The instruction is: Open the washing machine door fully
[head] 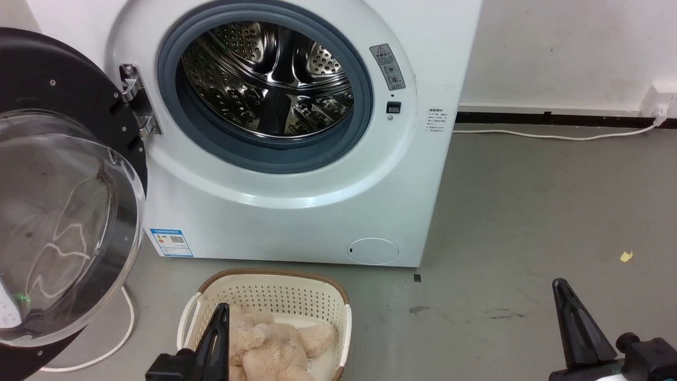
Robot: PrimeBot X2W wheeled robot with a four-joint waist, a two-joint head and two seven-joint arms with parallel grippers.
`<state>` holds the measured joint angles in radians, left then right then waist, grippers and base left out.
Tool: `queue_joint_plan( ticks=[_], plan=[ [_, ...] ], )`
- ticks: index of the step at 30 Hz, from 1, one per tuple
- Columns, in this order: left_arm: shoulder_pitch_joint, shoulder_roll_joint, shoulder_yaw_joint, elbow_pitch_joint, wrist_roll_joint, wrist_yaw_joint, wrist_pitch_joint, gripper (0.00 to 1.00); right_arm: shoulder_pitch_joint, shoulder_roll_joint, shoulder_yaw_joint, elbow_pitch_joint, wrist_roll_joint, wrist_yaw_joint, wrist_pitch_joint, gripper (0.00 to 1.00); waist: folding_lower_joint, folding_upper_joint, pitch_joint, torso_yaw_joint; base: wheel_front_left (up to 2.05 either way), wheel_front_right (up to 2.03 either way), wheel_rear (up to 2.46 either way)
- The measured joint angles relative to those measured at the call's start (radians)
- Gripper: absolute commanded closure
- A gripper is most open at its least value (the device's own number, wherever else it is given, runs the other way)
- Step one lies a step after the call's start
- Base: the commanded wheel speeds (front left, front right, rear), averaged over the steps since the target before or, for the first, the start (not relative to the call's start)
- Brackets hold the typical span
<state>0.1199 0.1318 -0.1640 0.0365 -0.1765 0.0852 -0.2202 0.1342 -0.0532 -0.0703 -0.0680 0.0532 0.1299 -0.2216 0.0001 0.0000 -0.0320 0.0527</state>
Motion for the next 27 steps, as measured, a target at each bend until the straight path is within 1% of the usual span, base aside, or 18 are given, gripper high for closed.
queue_joint_plan(
  ticks=[13,27],
  plan=[
    [-0.018,-0.018,0.024,-0.004,0.028,-0.009,0.035,1.00,-0.016,0.000,0.011,0.011,-0.010,0.000,0.035,1.00,0.0000,0.0000,0.005,-0.008,0.00,0.00,0.00],
    [-0.024,-0.024,0.047,-0.008,0.050,-0.018,0.062,1.00,-0.027,0.000,0.019,0.020,-0.017,0.000,0.062,1.00,0.0000,0.0000,0.009,-0.015,0.00,0.00,0.00]
  ],
)
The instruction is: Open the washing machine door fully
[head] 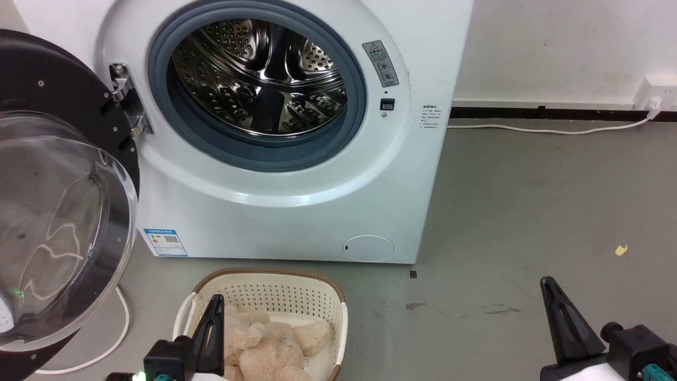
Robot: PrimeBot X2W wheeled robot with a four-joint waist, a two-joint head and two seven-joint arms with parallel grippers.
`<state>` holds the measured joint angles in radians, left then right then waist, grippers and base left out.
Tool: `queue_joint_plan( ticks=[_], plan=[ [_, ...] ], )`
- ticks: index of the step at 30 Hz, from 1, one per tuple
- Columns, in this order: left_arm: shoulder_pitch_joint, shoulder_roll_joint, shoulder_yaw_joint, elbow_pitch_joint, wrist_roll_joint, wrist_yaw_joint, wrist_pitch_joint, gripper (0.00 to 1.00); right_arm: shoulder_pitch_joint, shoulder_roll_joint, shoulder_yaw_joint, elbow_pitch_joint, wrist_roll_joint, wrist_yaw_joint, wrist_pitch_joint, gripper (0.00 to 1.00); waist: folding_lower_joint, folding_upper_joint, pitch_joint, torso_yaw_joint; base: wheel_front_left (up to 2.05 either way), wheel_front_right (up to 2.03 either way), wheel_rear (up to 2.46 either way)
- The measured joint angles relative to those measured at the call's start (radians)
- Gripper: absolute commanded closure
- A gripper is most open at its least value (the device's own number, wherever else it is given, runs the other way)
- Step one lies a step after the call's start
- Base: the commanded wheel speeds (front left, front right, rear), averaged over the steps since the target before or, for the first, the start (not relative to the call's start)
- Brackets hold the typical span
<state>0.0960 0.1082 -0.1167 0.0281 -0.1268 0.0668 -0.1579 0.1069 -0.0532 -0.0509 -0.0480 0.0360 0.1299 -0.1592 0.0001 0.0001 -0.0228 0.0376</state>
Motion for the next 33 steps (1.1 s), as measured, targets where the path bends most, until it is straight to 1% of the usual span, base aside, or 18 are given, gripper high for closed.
queue_joint_plan(
  ticks=[33],
  plan=[
    [-0.040,-0.029,0.057,-0.012,0.057,-0.035,0.076,1.00,-0.043,0.000,0.025,0.021,-0.018,0.000,0.079,1.00,-0.0001,0.0000,0.011,-0.019,0.00,0.00,0.00]
  ],
)
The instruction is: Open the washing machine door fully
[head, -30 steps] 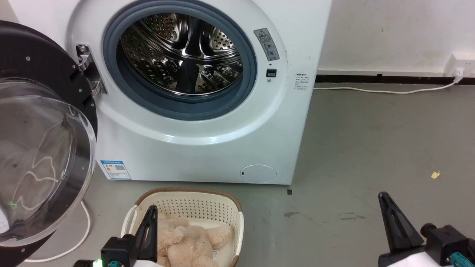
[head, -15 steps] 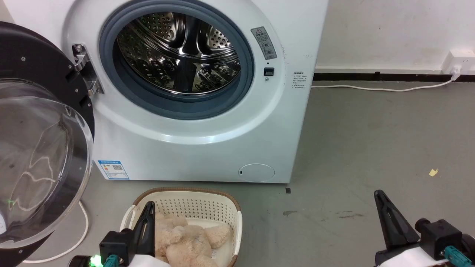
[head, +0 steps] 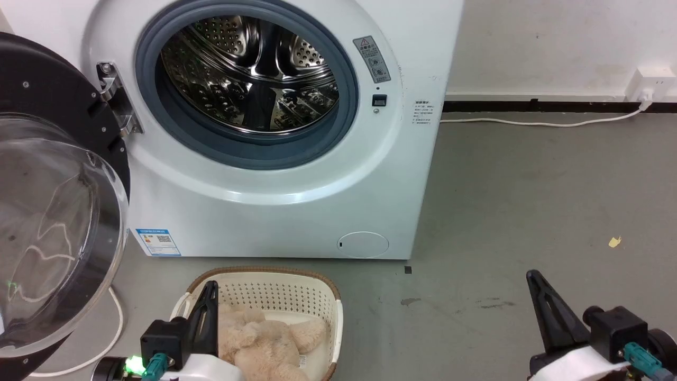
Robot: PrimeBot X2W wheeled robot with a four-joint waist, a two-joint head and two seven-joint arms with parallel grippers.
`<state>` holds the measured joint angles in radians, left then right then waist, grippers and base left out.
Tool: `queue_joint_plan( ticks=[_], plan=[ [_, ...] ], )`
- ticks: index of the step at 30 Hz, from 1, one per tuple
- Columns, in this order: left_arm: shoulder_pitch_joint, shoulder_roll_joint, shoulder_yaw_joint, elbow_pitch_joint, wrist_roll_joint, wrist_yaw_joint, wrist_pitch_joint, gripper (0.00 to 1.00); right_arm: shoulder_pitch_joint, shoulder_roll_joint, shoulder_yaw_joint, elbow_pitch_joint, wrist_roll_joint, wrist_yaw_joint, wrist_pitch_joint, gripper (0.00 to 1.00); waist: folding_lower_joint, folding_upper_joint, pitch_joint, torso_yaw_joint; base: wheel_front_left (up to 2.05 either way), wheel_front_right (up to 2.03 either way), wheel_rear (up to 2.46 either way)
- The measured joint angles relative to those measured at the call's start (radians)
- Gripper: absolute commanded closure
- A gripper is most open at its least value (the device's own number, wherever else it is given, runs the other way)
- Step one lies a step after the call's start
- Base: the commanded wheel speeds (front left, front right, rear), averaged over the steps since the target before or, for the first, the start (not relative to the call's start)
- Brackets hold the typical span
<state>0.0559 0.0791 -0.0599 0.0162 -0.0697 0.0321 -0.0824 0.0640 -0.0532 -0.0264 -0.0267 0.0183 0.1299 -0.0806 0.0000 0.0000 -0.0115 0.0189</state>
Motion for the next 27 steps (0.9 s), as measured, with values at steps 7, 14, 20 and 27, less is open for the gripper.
queue_joint_plan(
  ticks=[7,14,20,27],
  plan=[
    [-0.005,-0.003,0.009,-0.002,0.013,-0.002,0.016,1.00,-0.013,0.000,0.004,0.004,0.000,0.000,0.012,1.00,0.0000,0.0000,0.002,-0.003,0.00,0.00,0.00],
    [-0.017,-0.005,0.017,-0.005,0.024,-0.010,0.030,1.00,-0.014,0.000,0.008,0.010,-0.002,0.000,0.028,1.00,0.0000,0.0000,0.004,-0.007,0.00,0.00,0.00],
    [-0.020,-0.010,0.030,-0.008,0.033,-0.015,0.044,1.00,-0.033,0.000,0.013,0.015,-0.003,0.000,0.043,1.00,0.0000,0.0000,0.006,-0.010,0.00,0.00,0.00],
    [-0.026,-0.017,0.041,-0.009,0.044,-0.018,0.056,1.00,-0.034,0.000,0.017,0.017,-0.007,0.000,0.054,1.00,0.0000,0.0000,0.008,-0.014,0.00,0.00,0.00]
  ],
)
